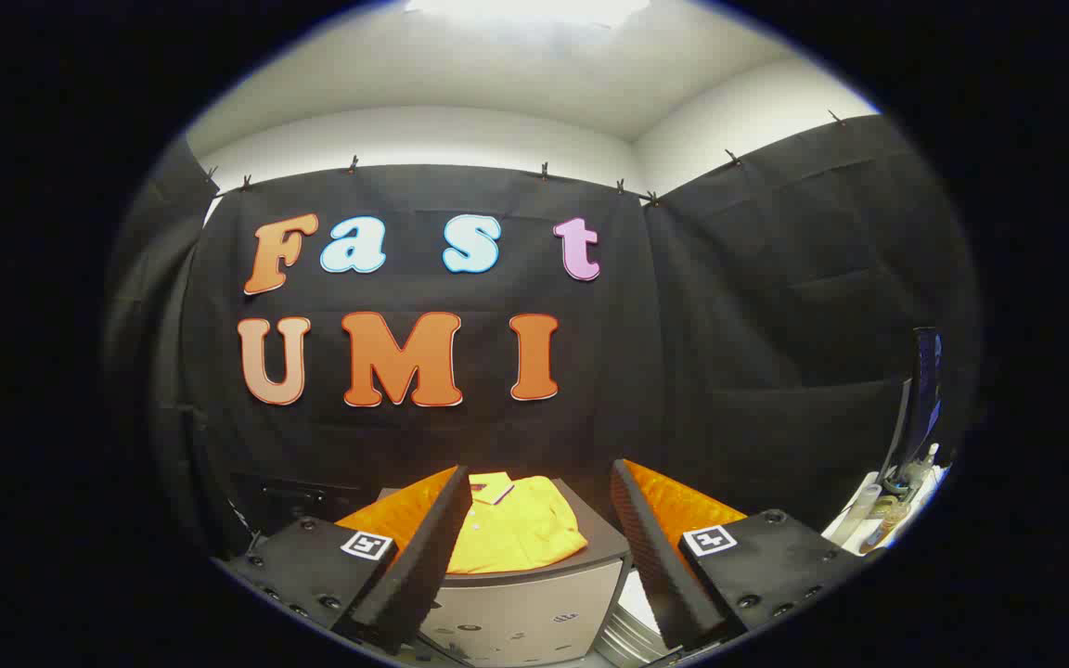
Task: Put the clothes into the washing machine and then close the washing machine lid.
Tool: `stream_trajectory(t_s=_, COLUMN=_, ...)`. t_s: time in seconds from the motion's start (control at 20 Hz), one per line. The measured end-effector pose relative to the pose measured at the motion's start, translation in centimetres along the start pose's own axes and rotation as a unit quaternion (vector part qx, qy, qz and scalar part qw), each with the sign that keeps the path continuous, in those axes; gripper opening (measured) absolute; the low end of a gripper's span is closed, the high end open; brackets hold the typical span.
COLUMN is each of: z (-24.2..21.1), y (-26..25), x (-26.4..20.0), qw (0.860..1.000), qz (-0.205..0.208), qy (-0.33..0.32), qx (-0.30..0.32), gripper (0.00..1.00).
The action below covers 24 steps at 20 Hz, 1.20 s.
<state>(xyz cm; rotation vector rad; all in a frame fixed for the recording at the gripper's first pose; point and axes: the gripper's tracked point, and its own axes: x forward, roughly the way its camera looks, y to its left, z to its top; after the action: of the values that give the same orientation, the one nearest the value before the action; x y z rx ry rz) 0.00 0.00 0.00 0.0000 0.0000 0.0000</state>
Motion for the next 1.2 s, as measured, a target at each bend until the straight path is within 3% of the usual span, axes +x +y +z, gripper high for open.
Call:
stream_trajectory(t_s=0.6, z=0.1, y=1.5, x=0.1, qw=0.999, qz=0.027, qy=0.001, qx=-0.025, gripper=0.98)
stream_trajectory(t_s=0.85, z=0.2, y=3.3, x=-0.9, qw=0.998, qz=0.056, qy=-0.002, qx=-0.011, gripper=0.98)
stream_trajectory(t_s=1.2, z=0.4, y=0.9, x=-2.7, qw=1.0, qz=0.03, qy=-0.009, qx=0.002, gripper=0.98)
